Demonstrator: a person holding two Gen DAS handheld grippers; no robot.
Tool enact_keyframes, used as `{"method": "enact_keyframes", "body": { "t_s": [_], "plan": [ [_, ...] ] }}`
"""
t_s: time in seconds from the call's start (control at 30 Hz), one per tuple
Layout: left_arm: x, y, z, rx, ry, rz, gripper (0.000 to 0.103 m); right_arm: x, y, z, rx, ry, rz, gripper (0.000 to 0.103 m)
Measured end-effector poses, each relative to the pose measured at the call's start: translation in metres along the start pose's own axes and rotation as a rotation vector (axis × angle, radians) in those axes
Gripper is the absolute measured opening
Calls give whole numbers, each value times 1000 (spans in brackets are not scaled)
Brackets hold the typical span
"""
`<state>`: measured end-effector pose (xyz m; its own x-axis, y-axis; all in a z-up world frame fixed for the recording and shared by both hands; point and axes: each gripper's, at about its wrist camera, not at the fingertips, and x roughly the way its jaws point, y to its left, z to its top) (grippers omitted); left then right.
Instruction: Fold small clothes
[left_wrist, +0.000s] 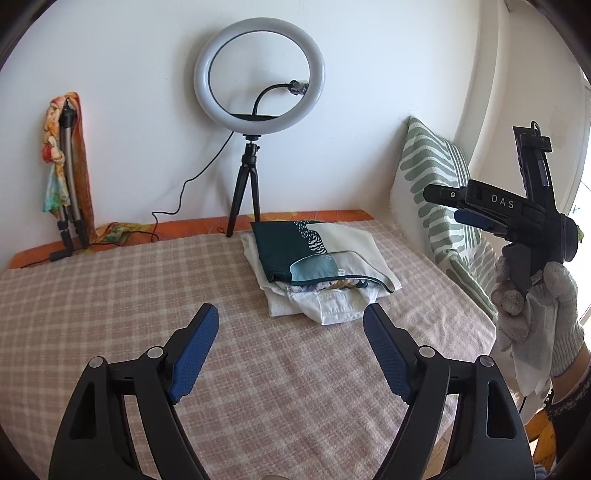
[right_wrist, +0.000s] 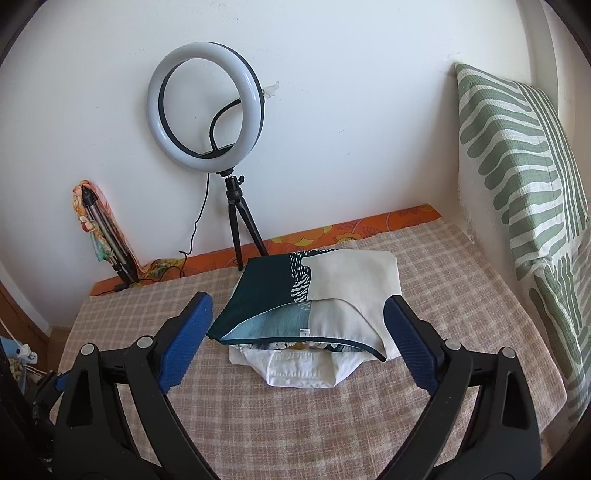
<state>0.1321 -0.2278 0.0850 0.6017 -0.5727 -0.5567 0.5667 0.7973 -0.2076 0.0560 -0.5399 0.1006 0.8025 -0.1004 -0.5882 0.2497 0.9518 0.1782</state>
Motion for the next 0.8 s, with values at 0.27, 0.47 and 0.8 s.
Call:
{"method": "enact_keyframes", "body": {
  "t_s": [0.27,0.47,0.8],
  "plan": [
    [-38,5,-23,46,-35,49,82,-38,35,-41,-41,-54,-73,103],
    [-58,8,-49,71,-46,62,85,-59,48,-72,14,-114,-66,103],
    [-75,9,-72,107,-111,123,100,-51,61,-110,8,-89,-97,103]
  ]
}}
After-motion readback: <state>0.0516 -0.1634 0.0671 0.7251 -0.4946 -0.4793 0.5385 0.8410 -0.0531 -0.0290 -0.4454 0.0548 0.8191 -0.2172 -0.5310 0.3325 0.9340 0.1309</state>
